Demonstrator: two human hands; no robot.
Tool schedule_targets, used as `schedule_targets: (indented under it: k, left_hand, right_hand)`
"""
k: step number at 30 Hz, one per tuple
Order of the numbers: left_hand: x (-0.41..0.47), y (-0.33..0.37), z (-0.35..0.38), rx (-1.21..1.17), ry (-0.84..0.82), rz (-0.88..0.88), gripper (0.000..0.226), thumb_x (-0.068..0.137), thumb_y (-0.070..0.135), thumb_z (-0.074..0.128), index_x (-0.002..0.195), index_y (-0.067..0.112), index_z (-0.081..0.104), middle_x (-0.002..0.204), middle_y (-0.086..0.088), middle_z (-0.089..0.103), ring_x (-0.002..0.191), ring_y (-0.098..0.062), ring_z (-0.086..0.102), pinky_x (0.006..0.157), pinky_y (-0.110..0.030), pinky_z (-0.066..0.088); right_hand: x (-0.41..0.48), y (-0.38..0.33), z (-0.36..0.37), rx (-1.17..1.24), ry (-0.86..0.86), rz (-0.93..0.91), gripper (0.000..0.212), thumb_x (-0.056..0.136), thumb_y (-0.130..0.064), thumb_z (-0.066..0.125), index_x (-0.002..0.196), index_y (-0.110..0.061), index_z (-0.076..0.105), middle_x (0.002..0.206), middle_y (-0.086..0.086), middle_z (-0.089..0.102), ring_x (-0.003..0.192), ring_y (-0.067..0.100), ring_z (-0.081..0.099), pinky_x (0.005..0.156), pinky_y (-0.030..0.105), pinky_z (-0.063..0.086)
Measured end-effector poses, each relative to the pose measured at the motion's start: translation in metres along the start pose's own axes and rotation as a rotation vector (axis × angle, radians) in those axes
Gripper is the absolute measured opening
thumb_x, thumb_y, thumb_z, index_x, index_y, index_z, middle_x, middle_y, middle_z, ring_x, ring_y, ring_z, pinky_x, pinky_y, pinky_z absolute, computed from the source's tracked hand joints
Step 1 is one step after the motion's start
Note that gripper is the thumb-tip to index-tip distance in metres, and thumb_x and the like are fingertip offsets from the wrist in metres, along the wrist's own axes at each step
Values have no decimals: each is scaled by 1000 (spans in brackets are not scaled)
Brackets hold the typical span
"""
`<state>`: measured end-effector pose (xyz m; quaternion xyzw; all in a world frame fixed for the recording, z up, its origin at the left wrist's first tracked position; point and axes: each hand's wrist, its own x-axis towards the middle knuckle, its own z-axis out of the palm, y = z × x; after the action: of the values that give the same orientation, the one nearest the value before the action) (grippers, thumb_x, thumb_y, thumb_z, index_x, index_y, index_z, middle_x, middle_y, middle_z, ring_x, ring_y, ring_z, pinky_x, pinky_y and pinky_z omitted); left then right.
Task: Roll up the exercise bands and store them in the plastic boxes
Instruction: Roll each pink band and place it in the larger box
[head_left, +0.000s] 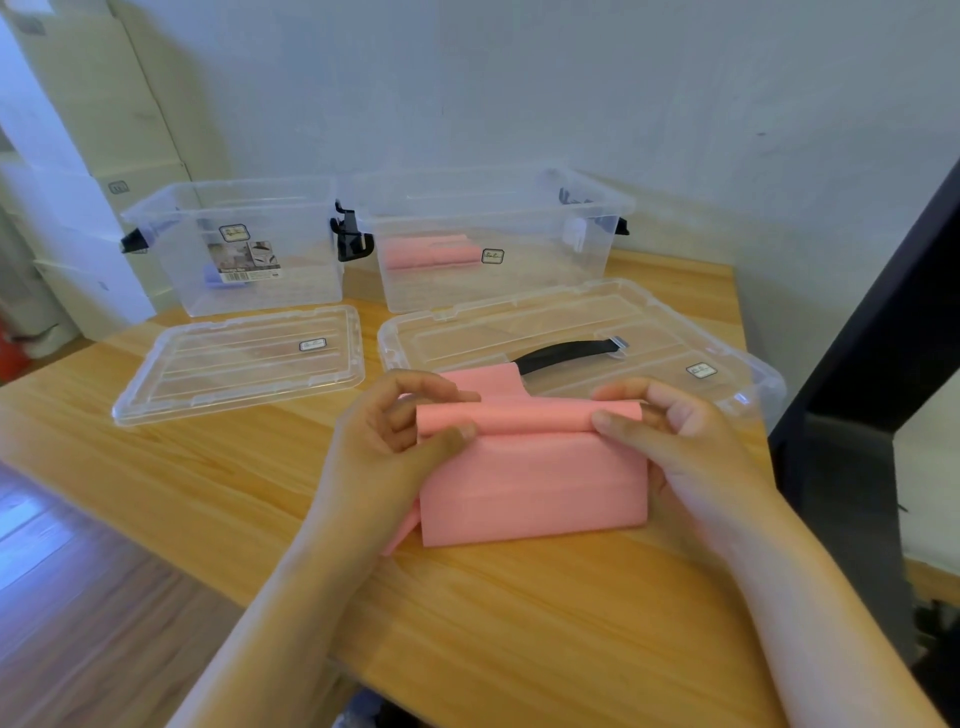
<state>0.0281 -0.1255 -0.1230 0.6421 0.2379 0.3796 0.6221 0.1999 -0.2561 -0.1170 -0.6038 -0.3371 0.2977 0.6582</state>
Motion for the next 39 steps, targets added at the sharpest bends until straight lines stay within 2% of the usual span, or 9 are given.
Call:
schedule_targets:
  k: [4, 6, 8, 11, 16, 23, 29, 34, 39]
  left_hand:
    - [0, -4, 4, -41, -23, -103, 12, 90, 11, 61, 101, 8, 63, 48, 13, 52, 33, 2, 41, 33, -10, 30]
    - [2, -5, 4, -35, -22, -90, 11, 86, 13, 70, 96, 12, 66, 55, 12, 59, 42, 1, 48, 41, -11, 36]
    - [4, -6, 2, -51, -39, -65, 17, 76, 14, 79, 88, 20, 70, 82, 3, 74, 70, -7, 64, 65, -21, 49]
    - [3, -5, 1, -64, -48, -23, 26, 70, 7, 80, 92, 15, 67, 104, -4, 74, 93, -14, 67, 88, -37, 49]
    - [4, -7, 0, -118, -58, -54, 25, 69, 11, 74, 92, 18, 67, 100, -1, 72, 93, -16, 64, 85, -35, 48]
    - [3, -6, 1, -55, -72, -89, 13, 70, 26, 74, 83, 29, 71, 93, -2, 70, 85, -16, 61, 78, -36, 46]
    - [3, -5, 1, -59, -83, -9, 25, 67, 10, 73, 77, 32, 71, 109, -1, 73, 102, -16, 65, 93, -39, 47]
    - [3, -6, 1, -45, -99, -127, 19, 69, 27, 75, 87, 29, 70, 96, 7, 70, 86, -15, 62, 75, -34, 46]
    - [1, -3, 2, 3, -83, -63, 18, 69, 24, 82, 81, 30, 69, 91, 5, 71, 82, -11, 62, 73, -31, 47]
  right_hand:
    - [0, 1, -1, 38, 6, -35, 23, 64, -14, 72, 86, -17, 67, 82, -3, 72, 74, 3, 63, 62, 11, 47]
    - [1, 2, -2, 63, -6, -46, 21, 68, -5, 71, 85, -15, 65, 94, 2, 73, 83, 7, 65, 68, 14, 50]
    - [1, 2, -1, 80, -29, -46, 23, 72, 4, 68, 86, -13, 64, 95, 1, 74, 85, 8, 66, 69, 15, 50]
    - [2, 2, 1, 58, -48, 3, 23, 70, -14, 71, 93, -18, 68, 86, -4, 71, 81, 8, 63, 71, 18, 48]
    - [1, 3, 2, 10, 17, -25, 12, 74, -16, 69, 86, -19, 68, 74, -9, 69, 68, 2, 59, 58, 12, 44]
    - [-1, 2, 2, 41, -28, -86, 21, 75, 5, 67, 90, -10, 63, 98, 1, 74, 89, 8, 66, 77, 17, 50]
    - [0, 4, 2, 55, 24, -10, 17, 78, -11, 68, 94, -17, 65, 75, -7, 70, 67, 1, 60, 55, 10, 43]
    - [0, 2, 3, 46, 4, -102, 22, 77, 8, 66, 87, -12, 61, 96, 1, 73, 87, 8, 65, 75, 20, 49]
    - [-1, 2, 3, 52, -32, -99, 36, 76, 8, 66, 104, -14, 61, 97, 3, 71, 86, 8, 64, 72, 16, 50]
